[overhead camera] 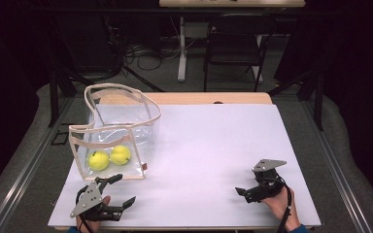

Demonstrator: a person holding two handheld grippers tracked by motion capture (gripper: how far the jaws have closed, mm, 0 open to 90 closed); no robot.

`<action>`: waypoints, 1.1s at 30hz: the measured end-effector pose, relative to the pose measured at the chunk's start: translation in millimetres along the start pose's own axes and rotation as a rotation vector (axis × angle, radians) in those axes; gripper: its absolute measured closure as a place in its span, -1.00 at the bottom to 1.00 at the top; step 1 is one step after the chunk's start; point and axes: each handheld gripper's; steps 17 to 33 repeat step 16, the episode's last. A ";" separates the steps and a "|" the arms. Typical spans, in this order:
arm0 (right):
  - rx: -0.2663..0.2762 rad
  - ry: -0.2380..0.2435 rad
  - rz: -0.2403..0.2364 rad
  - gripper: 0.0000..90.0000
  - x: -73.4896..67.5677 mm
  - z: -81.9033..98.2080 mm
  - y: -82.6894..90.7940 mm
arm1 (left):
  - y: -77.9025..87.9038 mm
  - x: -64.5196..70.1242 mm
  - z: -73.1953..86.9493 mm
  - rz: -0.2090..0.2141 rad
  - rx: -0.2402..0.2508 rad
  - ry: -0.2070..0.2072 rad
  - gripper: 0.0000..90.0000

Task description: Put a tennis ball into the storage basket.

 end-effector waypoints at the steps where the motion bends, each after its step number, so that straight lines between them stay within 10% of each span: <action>1: 0.004 -0.003 0.002 -1.00 -0.8 1.4 0.1 | 0.1 0.0 0.0 0.000 0.000 0.000 -0.64; 33: 0.026 -0.002 0.019 -1.00 -6.9 13.4 5.9 | -0.6 0.2 -0.2 -0.003 -0.007 -0.003 -0.64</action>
Point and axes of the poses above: each handheld gripper's, and its own axes: y roughly backward along the jaws, z roughly out of its underside, x roughly to its right, and after that the axes turned 2 degrees about -z, right-handed
